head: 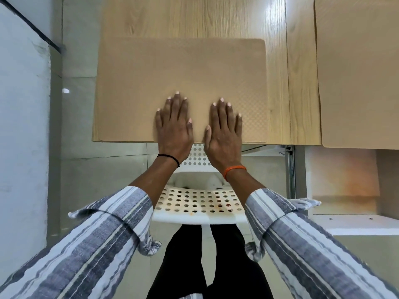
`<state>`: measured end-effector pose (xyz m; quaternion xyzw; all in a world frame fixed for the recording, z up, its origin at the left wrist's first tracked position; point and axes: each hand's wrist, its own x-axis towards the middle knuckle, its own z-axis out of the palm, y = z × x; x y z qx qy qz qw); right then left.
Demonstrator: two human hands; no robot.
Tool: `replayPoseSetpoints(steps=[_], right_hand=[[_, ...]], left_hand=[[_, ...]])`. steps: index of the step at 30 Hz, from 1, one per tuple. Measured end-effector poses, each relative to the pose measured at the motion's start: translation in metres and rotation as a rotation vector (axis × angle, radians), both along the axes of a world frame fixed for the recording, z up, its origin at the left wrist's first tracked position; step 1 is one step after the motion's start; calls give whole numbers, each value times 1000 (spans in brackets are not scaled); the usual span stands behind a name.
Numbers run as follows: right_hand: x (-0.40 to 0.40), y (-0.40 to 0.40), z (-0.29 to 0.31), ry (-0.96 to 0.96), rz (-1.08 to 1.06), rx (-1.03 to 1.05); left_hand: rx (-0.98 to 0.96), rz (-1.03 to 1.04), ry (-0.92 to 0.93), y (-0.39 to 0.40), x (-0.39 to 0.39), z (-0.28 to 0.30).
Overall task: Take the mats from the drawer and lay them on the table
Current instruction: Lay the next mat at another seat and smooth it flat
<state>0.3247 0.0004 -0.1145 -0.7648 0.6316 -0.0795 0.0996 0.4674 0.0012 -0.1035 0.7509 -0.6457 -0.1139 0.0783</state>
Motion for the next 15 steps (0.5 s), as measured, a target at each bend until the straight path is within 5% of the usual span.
replayPoseSetpoints(steps=[15], right_hand=[[-72,9,8,-6,-96,-2]], left_hand=[[-30,-16,-68,0,6,-8]])
